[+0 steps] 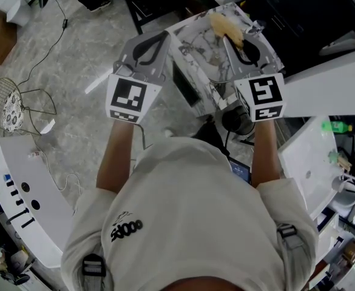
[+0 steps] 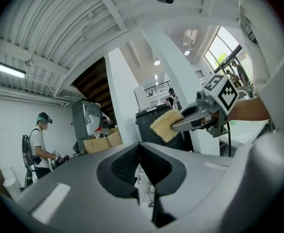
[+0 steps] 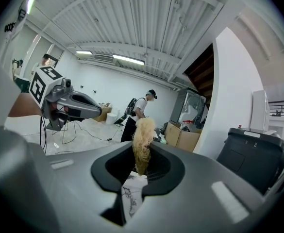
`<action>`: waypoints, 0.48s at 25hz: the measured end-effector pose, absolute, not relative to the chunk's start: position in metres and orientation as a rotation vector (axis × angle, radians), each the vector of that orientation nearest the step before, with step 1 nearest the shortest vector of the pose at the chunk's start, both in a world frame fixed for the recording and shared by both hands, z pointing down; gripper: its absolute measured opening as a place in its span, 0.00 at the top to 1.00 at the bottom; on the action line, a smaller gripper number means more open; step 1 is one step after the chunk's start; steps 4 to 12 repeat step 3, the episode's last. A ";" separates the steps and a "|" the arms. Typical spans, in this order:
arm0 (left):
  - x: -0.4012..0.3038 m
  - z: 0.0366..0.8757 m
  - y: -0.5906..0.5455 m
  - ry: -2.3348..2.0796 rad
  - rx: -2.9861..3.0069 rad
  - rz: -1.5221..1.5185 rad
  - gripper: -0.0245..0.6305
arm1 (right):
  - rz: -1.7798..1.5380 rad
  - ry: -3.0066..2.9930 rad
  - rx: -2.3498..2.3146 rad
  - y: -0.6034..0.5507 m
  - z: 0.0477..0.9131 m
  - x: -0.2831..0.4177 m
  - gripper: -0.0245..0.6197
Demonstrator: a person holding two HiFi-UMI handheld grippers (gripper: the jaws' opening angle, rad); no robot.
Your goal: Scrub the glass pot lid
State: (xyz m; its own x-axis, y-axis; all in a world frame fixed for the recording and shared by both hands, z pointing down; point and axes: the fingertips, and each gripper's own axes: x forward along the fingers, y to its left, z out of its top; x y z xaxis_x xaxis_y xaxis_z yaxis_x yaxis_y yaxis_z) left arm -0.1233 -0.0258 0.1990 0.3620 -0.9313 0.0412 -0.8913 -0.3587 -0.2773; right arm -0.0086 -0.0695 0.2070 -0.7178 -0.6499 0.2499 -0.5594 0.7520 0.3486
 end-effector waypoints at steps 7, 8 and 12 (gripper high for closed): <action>-0.125 0.201 -0.026 1.644 -2.416 -0.288 0.95 | -0.354 -2.595 0.930 -0.071 0.208 -0.009 0.90; -0.125 0.201 -0.026 1.644 -2.416 -0.288 0.95 | -0.354 -2.595 0.930 -0.071 0.208 -0.009 0.90; -0.125 0.201 -0.026 1.644 -2.416 -0.288 0.95 | -0.354 -2.595 0.930 -0.071 0.208 -0.009 0.90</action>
